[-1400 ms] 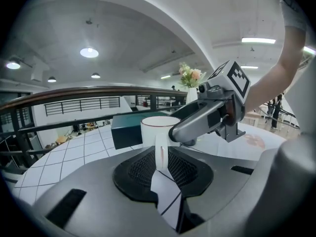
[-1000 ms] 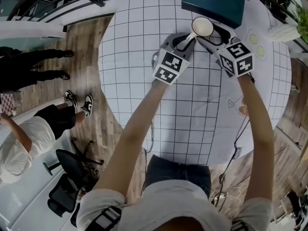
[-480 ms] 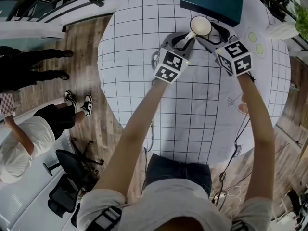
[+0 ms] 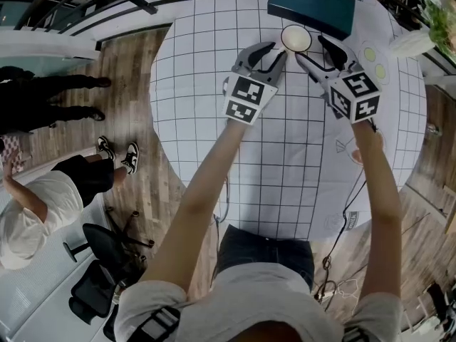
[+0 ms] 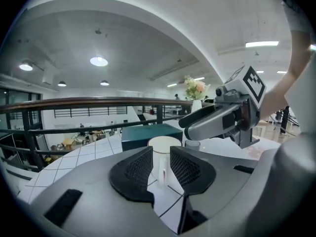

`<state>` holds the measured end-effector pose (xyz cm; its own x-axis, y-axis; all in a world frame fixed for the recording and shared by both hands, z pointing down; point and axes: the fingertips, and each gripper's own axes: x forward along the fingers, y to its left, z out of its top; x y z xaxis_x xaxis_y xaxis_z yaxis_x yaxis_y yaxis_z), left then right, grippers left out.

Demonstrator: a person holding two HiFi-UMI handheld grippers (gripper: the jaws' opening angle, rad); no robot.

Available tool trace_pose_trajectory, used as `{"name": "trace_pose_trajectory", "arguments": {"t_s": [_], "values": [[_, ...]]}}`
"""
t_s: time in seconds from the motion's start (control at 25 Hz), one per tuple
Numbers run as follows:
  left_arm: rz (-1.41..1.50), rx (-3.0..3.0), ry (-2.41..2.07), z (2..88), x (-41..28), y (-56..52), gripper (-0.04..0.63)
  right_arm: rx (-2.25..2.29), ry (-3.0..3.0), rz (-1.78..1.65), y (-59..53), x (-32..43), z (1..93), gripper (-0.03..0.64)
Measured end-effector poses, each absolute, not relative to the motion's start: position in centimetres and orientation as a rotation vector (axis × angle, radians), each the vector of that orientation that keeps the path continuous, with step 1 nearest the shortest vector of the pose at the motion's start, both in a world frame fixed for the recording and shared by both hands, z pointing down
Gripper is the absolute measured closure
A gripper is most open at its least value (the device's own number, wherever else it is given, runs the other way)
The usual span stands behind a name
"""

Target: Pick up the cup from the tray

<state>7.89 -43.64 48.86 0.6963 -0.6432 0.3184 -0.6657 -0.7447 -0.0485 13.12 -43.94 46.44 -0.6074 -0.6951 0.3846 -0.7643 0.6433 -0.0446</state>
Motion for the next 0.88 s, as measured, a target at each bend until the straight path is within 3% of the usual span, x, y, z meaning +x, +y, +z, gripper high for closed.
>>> {"name": "trace_pose_trajectory", "arguments": {"t_s": [0.12,0.16,0.2,0.24,0.88], "values": [[0.419,2.836,-1.13,46.4,7.9,-43.3,0.534,1.236,-2.607,0.224,-42.6,12.8,43.9,0.338],[0.392,2.836,-1.14,45.6,7.9,-43.1,0.563,1.271,-2.627,0.197,-42.1,12.8,43.1,0.422],[0.36,2.835,-1.145,44.7,8.0,-42.8,0.581,1.311,-2.64,0.174,-41.6,12.8,42.4,0.55],[0.327,2.833,-1.147,43.8,8.1,-42.4,0.586,1.349,-2.652,0.164,-41.1,12.9,41.7,0.604],[0.267,2.828,-1.219,38.9,9.0,-34.3,0.588,1.666,-2.711,0.277,-32.9,13.1,37.8,0.609]]}}
